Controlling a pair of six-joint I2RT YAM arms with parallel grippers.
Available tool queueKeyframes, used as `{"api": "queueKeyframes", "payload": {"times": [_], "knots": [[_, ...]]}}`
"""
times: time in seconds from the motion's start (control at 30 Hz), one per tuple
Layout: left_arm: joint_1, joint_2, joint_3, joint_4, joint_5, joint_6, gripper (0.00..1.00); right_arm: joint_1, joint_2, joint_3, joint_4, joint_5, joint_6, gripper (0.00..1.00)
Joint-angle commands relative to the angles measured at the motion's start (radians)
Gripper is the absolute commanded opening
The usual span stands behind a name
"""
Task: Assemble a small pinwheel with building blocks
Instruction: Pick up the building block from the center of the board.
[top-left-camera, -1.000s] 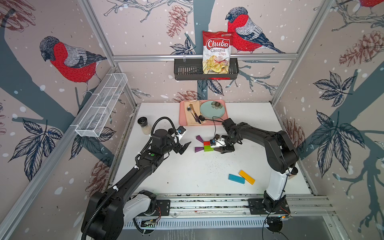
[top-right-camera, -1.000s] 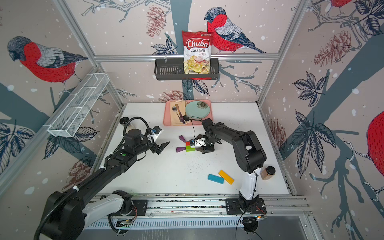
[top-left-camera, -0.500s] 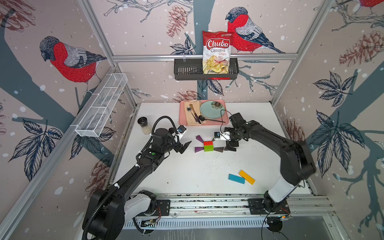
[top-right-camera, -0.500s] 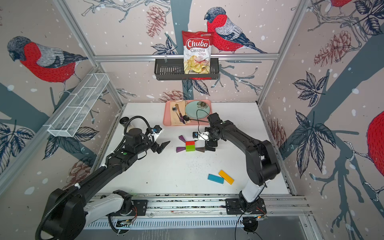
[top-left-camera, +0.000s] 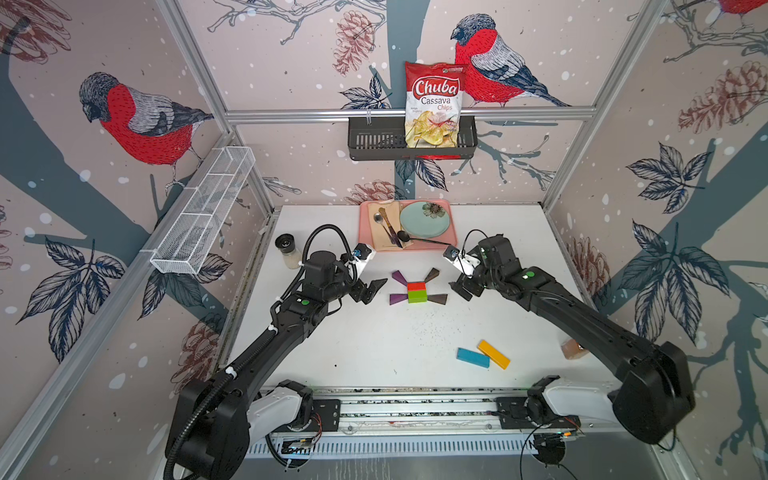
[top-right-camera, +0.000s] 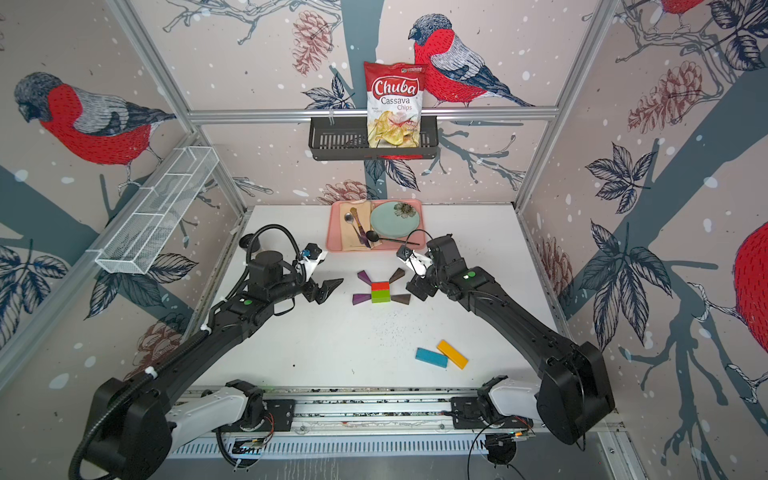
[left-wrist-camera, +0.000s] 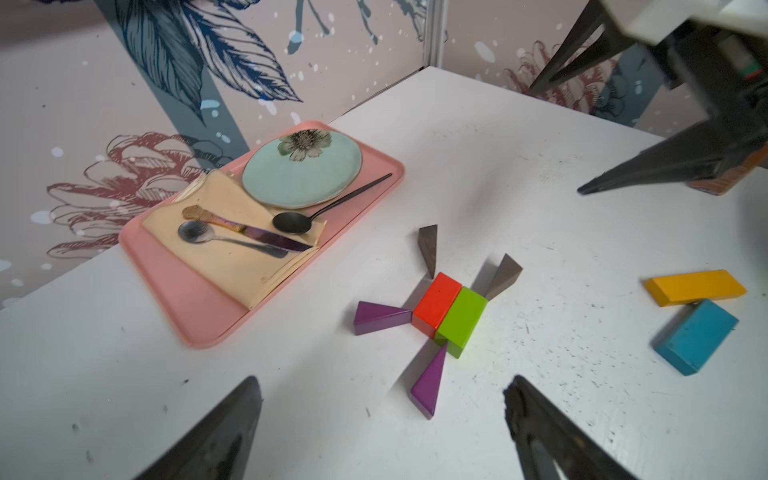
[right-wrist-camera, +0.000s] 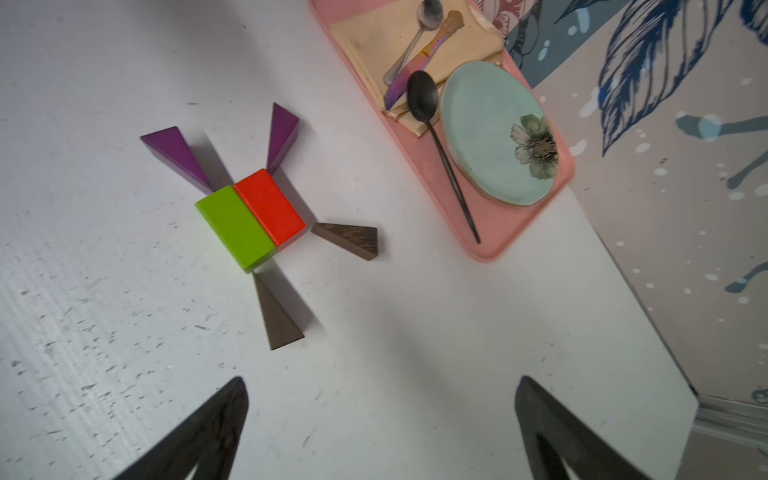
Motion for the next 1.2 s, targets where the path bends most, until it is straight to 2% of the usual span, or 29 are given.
{"api": "queueKeyframes", "payload": {"times": [0.0,0.23,0.33,0.4,0.47,0.7,0.9,1.03,1.17], "knots": [[0.000,-0.081,-0.064,-0.063,0.081,0.018,0.92,0.059,-0.077,-0.116,-0.091,-0.017,0.044,1.00],[-0.001,-0.257,-0.160,-0.101,0.022,0.035,0.91,0.101,-0.253,-0.286,-0.219,-0.058,-0.136,0.99],[0.000,-0.288,-0.175,-0.106,0.037,0.045,0.90,0.112,-0.277,-0.309,-0.245,-0.090,-0.126,0.91],[0.000,-0.296,-0.169,-0.118,0.046,0.047,0.90,0.114,-0.250,-0.298,-0.276,-0.140,-0.113,0.83],[0.000,-0.298,-0.161,-0.132,0.047,0.054,0.90,0.121,-0.201,-0.283,-0.313,-0.152,-0.102,0.79],[0.000,-0.315,-0.162,-0.133,0.025,0.059,0.90,0.182,-0.071,-0.258,-0.317,-0.119,-0.077,0.81],[0.000,-0.323,-0.166,-0.130,0.006,0.062,0.90,0.218,-0.007,-0.261,-0.323,-0.091,-0.055,0.76],[0.000,-0.324,-0.166,-0.133,-0.010,0.065,0.90,0.239,0.049,-0.286,-0.302,-0.009,-0.020,0.74],[0.000,-0.323,-0.163,-0.136,-0.021,0.068,0.90,0.240,0.070,-0.277,-0.299,-0.019,-0.003,0.73]]}}
